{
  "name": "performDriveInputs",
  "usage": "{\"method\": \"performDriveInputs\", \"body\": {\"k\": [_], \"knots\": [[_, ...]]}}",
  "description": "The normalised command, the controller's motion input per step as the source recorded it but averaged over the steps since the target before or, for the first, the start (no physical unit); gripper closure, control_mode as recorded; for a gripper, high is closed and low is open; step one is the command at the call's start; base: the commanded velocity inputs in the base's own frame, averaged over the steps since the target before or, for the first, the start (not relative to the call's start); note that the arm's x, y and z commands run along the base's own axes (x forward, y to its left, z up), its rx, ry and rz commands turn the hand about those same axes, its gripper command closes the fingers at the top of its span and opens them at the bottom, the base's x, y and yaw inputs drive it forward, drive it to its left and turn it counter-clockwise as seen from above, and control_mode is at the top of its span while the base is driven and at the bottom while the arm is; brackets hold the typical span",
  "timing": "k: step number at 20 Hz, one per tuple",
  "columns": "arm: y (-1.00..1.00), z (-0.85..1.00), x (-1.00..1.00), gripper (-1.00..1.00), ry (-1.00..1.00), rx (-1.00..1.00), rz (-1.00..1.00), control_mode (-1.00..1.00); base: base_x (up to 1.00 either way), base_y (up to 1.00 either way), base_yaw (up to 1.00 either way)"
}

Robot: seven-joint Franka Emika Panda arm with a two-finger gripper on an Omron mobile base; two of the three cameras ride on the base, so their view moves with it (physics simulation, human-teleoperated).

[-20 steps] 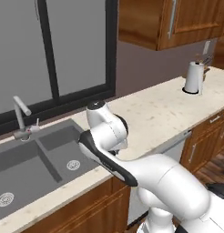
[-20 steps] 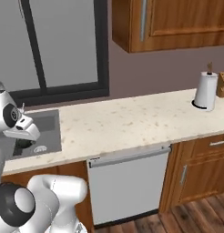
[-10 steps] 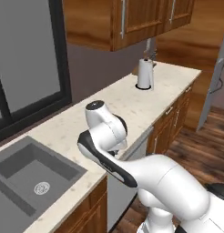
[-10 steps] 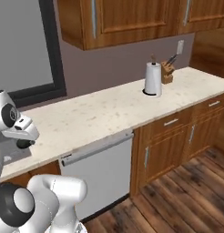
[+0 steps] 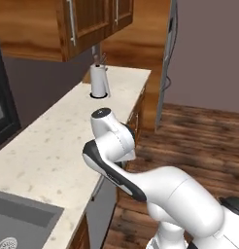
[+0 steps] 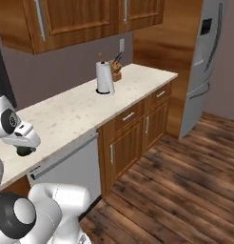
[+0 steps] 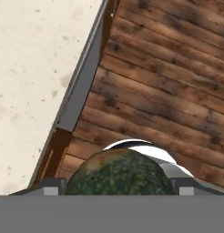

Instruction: Turn on the sink faucet. Then move the squash from the counter to the sink. Turn off the sink. Move the vegetable from the sink to the pot next to the stove. Finally move the pot to the front right burner.

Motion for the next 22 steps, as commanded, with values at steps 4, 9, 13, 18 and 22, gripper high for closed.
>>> {"method": "performDriveInputs", "body": {"k": [4,9,13,18,22], "knots": [[0.0,0.0,0.0,1.0,0.0,0.0,0.0,1.0,-0.05,-0.04,-0.58],[0.0,0.0,0.0,1.0,0.0,0.0,0.0,1.0,-0.03,-0.04,-0.57],[0.0,0.0,0.0,1.0,0.0,0.0,0.0,1.0,-0.05,-0.03,-0.57],[0.0,0.0,0.0,1.0,0.0,0.0,0.0,1.0,-0.02,-0.03,-0.56],[0.0,0.0,0.0,1.0,0.0,0.0,0.0,1.0,0.0,0.0,-0.55]]}}
